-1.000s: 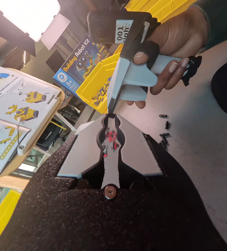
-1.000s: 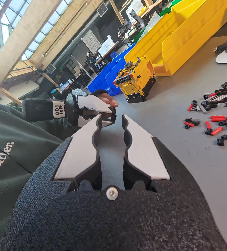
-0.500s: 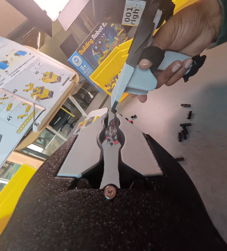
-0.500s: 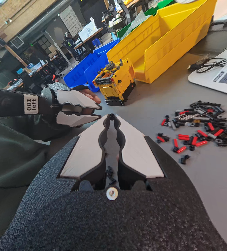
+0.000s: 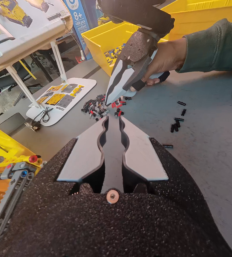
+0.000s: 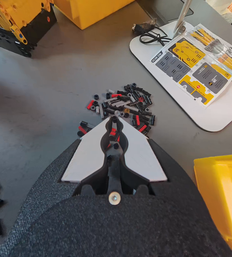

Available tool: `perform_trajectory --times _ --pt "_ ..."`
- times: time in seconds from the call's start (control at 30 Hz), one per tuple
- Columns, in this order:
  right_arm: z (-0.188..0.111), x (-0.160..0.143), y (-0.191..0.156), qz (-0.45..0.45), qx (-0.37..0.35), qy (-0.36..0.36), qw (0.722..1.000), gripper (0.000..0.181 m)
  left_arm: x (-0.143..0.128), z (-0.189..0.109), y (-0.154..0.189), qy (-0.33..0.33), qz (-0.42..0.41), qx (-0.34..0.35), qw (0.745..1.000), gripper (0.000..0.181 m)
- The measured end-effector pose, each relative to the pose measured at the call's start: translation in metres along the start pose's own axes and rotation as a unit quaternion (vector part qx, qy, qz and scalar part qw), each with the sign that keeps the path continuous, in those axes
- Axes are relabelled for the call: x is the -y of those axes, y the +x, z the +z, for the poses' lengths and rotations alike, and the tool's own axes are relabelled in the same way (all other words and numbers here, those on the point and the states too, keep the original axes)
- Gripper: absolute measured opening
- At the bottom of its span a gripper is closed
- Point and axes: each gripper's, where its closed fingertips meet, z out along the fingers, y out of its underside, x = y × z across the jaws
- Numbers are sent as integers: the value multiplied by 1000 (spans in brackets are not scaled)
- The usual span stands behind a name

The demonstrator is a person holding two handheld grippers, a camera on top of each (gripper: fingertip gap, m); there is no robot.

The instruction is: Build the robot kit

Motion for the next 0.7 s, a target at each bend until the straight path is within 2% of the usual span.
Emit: perform_trajectory --times 0.23,0.37,0.47,0.53,0.6,0.67,0.7 --pt "1 -4 1 -21 -19 -31 999 6 -1 -2 -2 -1 -16 0 1000 14" --pt "2 -8 -1 -6 -9 -57 998 14 -4 0 0 -7 -26 -7 1000 14" --pt "-2 -3 0 4 -5 -44 999 16 -7 1 1 -14 -26 -12 999 14" --pt "-20 14 0 6 -4 10 1000 16 -9 0 3 -23 -23 -27 999 14" --pt "-49 32 -16 4 34 65 997 16 -11 -4 10 -34 -12 -68 997 15" --pt "-78 28 -42 -18 89 73 993 16 -17 -15 30 -50 16 -153 987 17" --pt "-89 14 -61 -34 127 49 990 17 -22 -22 40 -59 30 -191 979 16"
